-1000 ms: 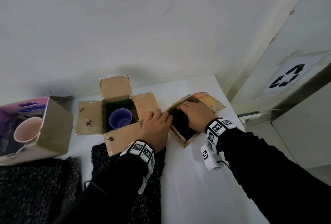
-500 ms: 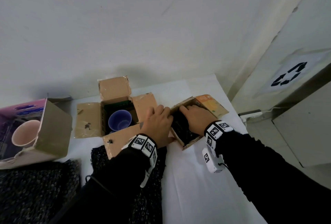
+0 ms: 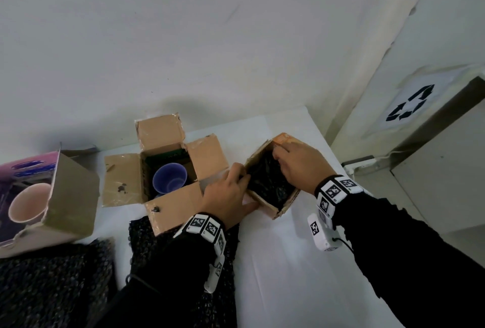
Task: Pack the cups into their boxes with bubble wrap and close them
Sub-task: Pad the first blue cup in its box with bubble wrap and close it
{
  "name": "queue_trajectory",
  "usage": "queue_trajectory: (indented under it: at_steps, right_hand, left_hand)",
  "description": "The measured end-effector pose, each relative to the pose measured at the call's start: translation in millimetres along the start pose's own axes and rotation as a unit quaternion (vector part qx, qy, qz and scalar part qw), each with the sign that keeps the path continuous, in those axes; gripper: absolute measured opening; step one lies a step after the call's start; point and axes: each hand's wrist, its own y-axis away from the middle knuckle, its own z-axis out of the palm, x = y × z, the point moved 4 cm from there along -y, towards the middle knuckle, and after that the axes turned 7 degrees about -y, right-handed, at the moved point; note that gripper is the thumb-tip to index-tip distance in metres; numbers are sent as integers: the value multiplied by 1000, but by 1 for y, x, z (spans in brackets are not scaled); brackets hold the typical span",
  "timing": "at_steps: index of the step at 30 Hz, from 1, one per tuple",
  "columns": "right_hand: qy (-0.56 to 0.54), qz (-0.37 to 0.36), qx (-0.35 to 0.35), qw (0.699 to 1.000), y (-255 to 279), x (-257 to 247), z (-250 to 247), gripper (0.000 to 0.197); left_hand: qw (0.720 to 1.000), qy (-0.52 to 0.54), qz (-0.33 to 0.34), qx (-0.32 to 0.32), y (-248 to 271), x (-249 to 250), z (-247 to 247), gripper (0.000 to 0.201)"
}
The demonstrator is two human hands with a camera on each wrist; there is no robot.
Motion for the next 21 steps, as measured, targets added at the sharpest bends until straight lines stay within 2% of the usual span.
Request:
queue_trajectory:
  at_steps: [1,2,5,7,9,12,15,18,21]
  right_hand:
    - [31,-5,28,999,8,3,-6,13]
    - [60,1,38,997,17,6,-9,19]
    - [88,77,22,993,43,16,-6,31]
    - [27,141,18,989,54,21,3,29]
    - [-92,188,46,977,52,24,4,18]
    - [-188,166,68,966,37,25,0,16]
    - [-215,121,90,965,24,21,-12,21]
    - [-125,77,109,983,26,7,-20,15]
    - [-5,87,69,994,45,-9,-11,13]
  left_hand:
    - [1000,-9,-3,0,4,5,2,64]
    - [1000,-16,-2,12,8,10,4,62]
    - [995,-25,28,89,14,23,9,51]
    - [987,-26,66,141,13,29,6,45]
    - [981,-12,100,167,10,32,-1,43]
    - [975,55,165,138,9,44,-11,42]
    - [968,130,195,88,11,58,-16,38]
    - [974,152,150,77,5,49,-17,27]
    - [981,156,100,61,-10,29,-14,25]
